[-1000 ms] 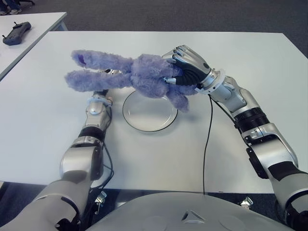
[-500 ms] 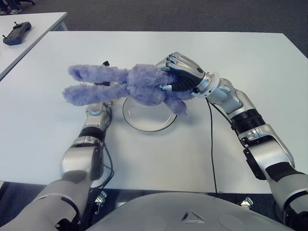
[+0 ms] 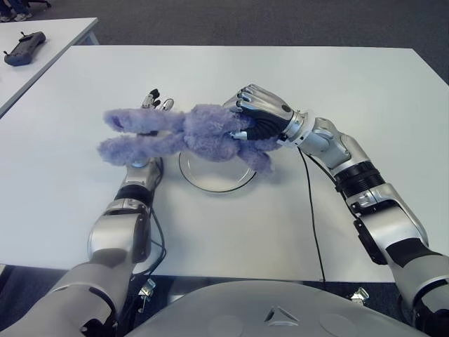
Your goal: Put the doll into the plate.
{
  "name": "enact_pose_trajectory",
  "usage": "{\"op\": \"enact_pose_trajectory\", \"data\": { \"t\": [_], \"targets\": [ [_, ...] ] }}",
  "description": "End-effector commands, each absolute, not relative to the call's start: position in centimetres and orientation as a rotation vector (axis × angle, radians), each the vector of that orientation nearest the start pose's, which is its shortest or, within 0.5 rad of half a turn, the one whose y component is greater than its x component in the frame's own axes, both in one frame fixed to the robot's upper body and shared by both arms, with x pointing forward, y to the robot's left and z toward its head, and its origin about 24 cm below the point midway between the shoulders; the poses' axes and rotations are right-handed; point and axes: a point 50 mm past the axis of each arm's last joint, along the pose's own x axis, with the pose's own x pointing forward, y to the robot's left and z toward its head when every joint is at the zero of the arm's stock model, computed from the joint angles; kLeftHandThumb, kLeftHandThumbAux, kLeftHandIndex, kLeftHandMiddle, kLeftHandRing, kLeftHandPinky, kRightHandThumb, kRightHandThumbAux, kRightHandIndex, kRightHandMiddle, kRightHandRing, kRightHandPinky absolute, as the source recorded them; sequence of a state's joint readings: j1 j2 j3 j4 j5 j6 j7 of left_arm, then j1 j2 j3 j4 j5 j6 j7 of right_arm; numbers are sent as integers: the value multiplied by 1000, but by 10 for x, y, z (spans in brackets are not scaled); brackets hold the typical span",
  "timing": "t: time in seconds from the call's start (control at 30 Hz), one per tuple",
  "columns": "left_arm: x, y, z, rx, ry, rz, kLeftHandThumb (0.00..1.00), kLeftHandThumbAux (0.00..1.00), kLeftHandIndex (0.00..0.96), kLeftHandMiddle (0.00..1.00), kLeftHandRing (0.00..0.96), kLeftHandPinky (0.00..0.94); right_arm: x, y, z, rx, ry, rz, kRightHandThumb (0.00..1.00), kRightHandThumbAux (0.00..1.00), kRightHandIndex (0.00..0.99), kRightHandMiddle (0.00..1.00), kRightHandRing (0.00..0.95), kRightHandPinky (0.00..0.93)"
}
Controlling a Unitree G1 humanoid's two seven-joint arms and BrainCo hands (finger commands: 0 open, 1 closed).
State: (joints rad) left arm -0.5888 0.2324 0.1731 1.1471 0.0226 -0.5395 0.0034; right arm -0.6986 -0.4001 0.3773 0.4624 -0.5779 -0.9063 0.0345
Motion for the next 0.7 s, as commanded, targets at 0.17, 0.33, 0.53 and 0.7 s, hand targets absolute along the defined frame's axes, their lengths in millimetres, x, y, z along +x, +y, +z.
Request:
{"op": "enact_pose_trajectory", "data": {
  "t": [0.17,0.33,0.53,0.7],
  "targets": [
    [228,173,-102,93,513,46,0,435,0,10,0,0,303,-69,133,-1096,-987,852,718,711,730,844,840,867],
    [229,171,-101,93,483,26,0,424,0,5,0,0,301,-66,130,-1095,-992,886,724,718,719,841,841,860],
    [230,171,-99,89,471,13,0,428,0,0,0,0,299,-63,124,-1092,-952,982,725,733,713,840,842,864],
    [231,170,-99,91,470,12,0,432,0,1,0,0,295,-61,120,-1094,-934,1033,722,744,712,846,850,874]
  ]
}}
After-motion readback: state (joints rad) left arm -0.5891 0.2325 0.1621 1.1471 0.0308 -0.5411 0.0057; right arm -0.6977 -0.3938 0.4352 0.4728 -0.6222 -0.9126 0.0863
